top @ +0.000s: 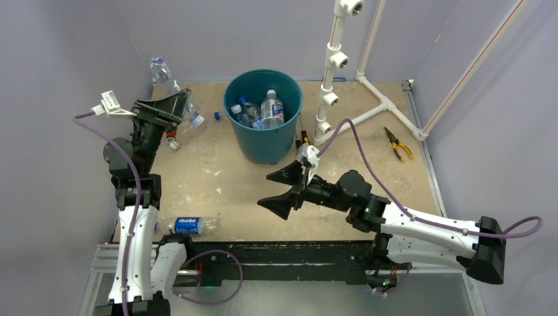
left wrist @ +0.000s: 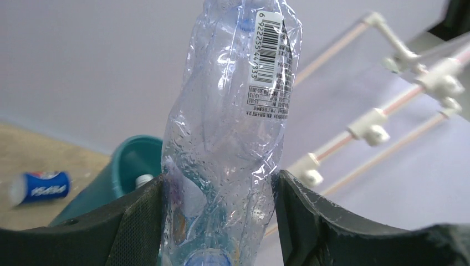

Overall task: Put the plastic bottles in the bin
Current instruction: Pick up the plastic bottle from the corner of the board, then place the plastic bottle in the trash bin.

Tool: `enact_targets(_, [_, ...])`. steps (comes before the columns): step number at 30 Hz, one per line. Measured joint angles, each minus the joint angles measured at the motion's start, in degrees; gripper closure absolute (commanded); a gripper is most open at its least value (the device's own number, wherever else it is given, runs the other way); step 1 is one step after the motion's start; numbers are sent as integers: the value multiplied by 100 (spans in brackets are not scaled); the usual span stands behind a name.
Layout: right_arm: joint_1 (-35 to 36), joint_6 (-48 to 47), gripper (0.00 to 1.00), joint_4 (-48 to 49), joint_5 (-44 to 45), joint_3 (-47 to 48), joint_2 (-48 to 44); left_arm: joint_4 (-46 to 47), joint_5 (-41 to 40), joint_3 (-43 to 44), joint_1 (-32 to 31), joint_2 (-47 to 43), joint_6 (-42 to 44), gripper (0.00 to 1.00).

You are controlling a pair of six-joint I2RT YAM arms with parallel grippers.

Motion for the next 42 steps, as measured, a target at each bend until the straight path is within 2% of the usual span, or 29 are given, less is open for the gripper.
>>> enact_targets(7, [59, -111, 9, 761, 310, 802, 546, 1329, 710, 4, -507, -195, -190, 74])
enact_targets(12, [59, -101, 10, 1399, 754, 1478, 1217, 2155, 763, -184, -881, -221, -365, 75])
enact_targets(20, [59, -28, 15, 1775, 1012, 2533, 2435, 2448, 726, -278, -1187, -31, -568, 78])
enact_targets(27, [59, 57, 21, 1665, 1211, 3121, 2940, 2450, 713, -282, -1355, -157, -570, 79])
enact_targets(30, [59, 57, 29, 1617, 1309, 3200, 2988, 2448, 713, -282, -1405, -197, -570, 79])
enact_targets(35, [59, 37, 48, 1602, 1307, 3233, 3025, 2446, 702, -306, -1447, -238, -573, 80])
enact_targets(40, [59, 35, 59, 1609, 1248, 3320, 3121, 2437, 671, -382, -1458, -254, -570, 80])
enact_targets(42, [59, 31, 67, 1613, 1233, 3348, 3178, 2430, 669, -415, -1469, -254, -570, 80])
